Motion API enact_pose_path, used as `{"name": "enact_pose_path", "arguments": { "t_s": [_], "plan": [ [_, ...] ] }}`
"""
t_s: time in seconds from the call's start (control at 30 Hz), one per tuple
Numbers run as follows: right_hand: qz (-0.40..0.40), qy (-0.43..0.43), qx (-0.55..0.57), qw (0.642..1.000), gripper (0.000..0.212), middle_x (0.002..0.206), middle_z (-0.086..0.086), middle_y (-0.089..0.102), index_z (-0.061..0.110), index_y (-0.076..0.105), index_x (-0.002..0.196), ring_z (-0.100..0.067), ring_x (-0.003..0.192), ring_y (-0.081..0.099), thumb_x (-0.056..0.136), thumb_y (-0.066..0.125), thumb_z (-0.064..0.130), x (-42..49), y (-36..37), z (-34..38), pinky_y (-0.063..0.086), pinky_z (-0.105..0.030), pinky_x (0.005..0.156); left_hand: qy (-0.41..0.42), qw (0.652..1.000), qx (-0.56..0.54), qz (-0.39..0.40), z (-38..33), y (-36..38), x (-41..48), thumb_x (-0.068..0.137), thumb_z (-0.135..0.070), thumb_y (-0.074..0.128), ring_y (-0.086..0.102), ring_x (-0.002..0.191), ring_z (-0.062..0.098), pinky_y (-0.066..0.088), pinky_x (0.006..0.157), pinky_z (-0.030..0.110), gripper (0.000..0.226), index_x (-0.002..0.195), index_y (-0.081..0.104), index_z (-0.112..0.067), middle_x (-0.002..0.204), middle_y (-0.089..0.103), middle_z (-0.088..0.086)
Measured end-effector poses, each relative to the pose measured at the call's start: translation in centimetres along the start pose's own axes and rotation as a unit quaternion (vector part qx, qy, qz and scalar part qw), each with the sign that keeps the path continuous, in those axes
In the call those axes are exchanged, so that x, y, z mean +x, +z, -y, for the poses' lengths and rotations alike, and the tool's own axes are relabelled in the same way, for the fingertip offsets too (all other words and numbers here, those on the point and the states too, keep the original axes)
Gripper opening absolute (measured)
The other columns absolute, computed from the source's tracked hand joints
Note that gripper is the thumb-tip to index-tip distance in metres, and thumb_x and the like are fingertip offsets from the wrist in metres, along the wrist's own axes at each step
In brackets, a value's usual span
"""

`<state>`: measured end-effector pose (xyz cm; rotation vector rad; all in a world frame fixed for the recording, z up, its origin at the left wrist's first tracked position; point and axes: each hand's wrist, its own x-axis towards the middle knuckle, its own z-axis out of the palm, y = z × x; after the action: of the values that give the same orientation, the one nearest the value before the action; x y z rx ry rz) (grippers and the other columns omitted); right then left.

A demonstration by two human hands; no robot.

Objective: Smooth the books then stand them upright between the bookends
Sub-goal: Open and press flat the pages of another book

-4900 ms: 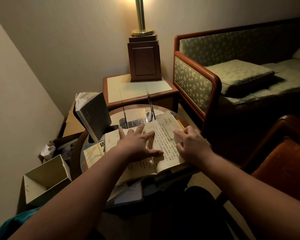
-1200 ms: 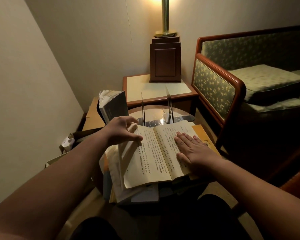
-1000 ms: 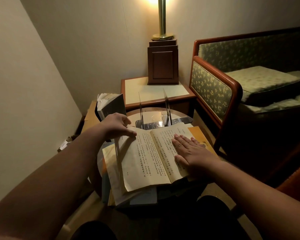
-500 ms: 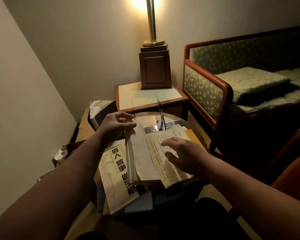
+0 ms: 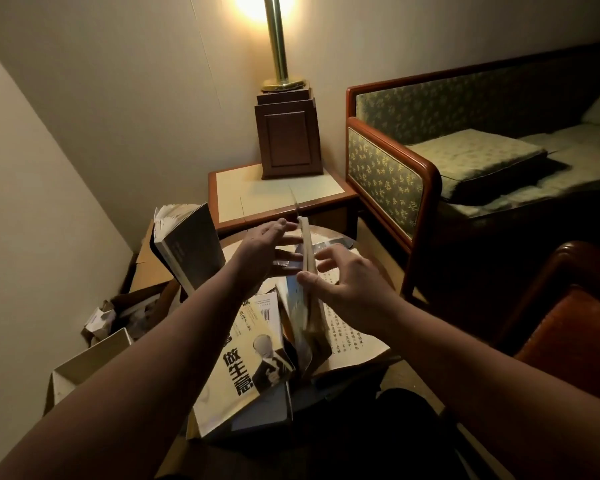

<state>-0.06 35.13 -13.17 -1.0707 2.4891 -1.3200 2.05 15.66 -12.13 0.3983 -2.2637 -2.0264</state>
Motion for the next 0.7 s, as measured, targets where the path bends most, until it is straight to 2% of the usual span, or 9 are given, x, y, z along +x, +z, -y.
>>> {"name": "enact_pose_path", "arguments": {
  "t_s": [0.1, 0.23, 0.3, 0.37, 0.4, 0.47, 0.53, 0.7],
  "plan": [
    [-0.007, 0.039, 0.040, 0.998, 0.044, 0.111, 0.002, 0.059, 0.017, 0.047, 0.131, -0.011, 0.089, 0.060, 0.092, 0.061, 0.031, 0.0, -1.6, -0.8, 0.055, -0.020, 0.061, 0.014, 0.999, 0.032, 0.021, 1.0, 1.1, 0.2, 0.104, -0.023, 0.048, 0.070, 0.102, 0.028, 0.061, 0.079, 0.035, 0.020, 0.117, 0.062, -0.014, 0.119, 0.066, 0.009],
    [-0.003, 0.056, -0.023, 0.998, 0.047, 0.110, -0.001, 0.060, 0.017, 0.047, 0.134, -0.016, 0.094, 0.063, 0.091, 0.061, 0.026, 0.0, -2.9, -2.8, 0.062, -0.030, 0.065, 0.040, 0.988, 0.146, 0.033, 2.8, 1.7, 1.0, 0.097, -0.013, 0.061, 0.064, 0.110, 0.029, 0.059, 0.085, 0.038, 0.025, 0.121, 0.064, -0.006, 0.119, 0.065, 0.009],
    [0.009, 0.065, -0.042, 0.997, 0.049, 0.117, -0.004, 0.060, 0.015, 0.045, 0.139, -0.013, 0.097, 0.061, 0.093, 0.061, 0.022, -0.1, -2.8, -3.9, 0.058, -0.020, 0.060, 0.034, 0.981, 0.188, 0.025, 3.5, 2.0, 1.3, 0.094, -0.017, 0.066, 0.063, 0.113, 0.027, 0.057, 0.092, 0.045, 0.024, 0.118, 0.066, -0.012, 0.122, 0.064, 0.008],
    [0.018, 0.069, -0.079, 0.994, 0.051, 0.126, -0.006, 0.059, 0.013, 0.043, 0.141, -0.010, 0.098, 0.054, 0.093, 0.060, 0.017, -0.2, -2.5, -4.8, 0.049, -0.012, 0.054, 0.023, 0.973, 0.227, 0.016, 4.2, 2.1, 1.4, 0.091, -0.022, 0.070, 0.061, 0.114, 0.026, 0.056, 0.092, 0.043, 0.029, 0.119, 0.066, -0.016, 0.127, 0.061, 0.006],
    [0.018, 0.072, -0.093, 0.993, 0.052, 0.129, -0.007, 0.057, 0.013, 0.043, 0.142, -0.010, 0.101, 0.052, 0.093, 0.059, 0.014, -0.3, -2.3, -5.3, 0.044, -0.010, 0.056, 0.027, 0.963, 0.267, 0.012, 4.6, 2.1, 1.5, 0.089, -0.025, 0.072, 0.058, 0.115, 0.024, 0.055, 0.090, 0.038, 0.034, 0.121, 0.065, -0.018, 0.129, 0.059, 0.005],
    [0.017, 0.078, -0.118, 0.990, 0.054, 0.133, -0.010, 0.053, 0.013, 0.043, 0.144, -0.015, 0.109, 0.049, 0.092, 0.056, 0.010, -0.4, -1.8, -6.0, 0.037, -0.010, 0.071, 0.040, 0.932, 0.361, 0.004, 5.4, 2.0, 1.8, 0.085, -0.034, 0.075, 0.052, 0.118, 0.021, 0.052, 0.094, 0.038, 0.043, 0.124, 0.064, -0.023, 0.134, 0.054, 0.002],
    [0.022, 0.077, -0.135, 0.988, 0.053, 0.133, -0.010, 0.050, 0.013, 0.041, 0.145, -0.020, 0.117, 0.048, 0.093, 0.053, 0.010, -0.7, -1.2, -6.3, 0.040, -0.020, 0.084, 0.037, 0.908, 0.417, -0.004, 5.9, 2.1, 2.0, 0.081, -0.043, 0.077, 0.046, 0.124, 0.023, 0.047, 0.102, 0.045, 0.051, 0.128, 0.061, -0.028, 0.138, 0.048, 0.001],
    [0.039, 0.029, -0.224, 0.973, 0.056, 0.143, -0.016, 0.038, 0.012, 0.035, 0.148, -0.031, 0.132, 0.037, 0.096, 0.054, 0.021, -1.5, -0.1, -6.5, 0.040, -0.044, 0.106, -0.018, 0.890, 0.455, -0.034, 6.2, 2.8, 2.6, 0.077, -0.056, 0.076, 0.030, 0.138, 0.028, 0.034, 0.111, 0.052, 0.073, 0.139, 0.048, -0.032, 0.149, 0.038, 0.004]
  ]
}}
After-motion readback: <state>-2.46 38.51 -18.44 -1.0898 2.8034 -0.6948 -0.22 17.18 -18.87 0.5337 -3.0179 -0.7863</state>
